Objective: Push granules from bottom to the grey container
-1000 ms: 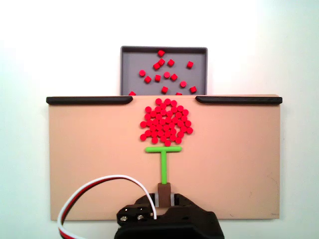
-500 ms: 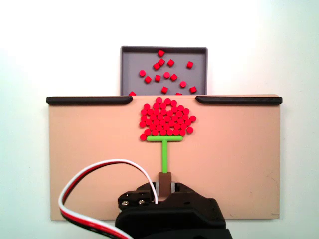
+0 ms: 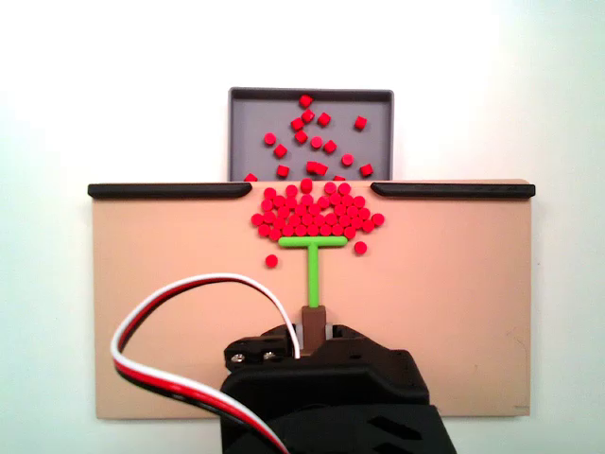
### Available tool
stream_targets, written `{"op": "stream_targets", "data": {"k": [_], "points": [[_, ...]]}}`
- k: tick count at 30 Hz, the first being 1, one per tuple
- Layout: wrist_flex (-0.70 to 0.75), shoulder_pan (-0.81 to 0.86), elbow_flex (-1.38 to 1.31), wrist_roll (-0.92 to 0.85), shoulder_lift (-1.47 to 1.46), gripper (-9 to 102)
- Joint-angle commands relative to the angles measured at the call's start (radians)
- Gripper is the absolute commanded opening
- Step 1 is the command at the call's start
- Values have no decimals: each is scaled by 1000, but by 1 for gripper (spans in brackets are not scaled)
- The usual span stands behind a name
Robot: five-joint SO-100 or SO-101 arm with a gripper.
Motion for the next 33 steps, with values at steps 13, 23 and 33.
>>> {"op": "stream_targets", "data": {"k": [13, 23, 33], "points": [[210, 2, -170, 29, 84, 0], [430, 0, -184, 14, 261, 0], [437, -8, -114, 5, 367, 0]]}}
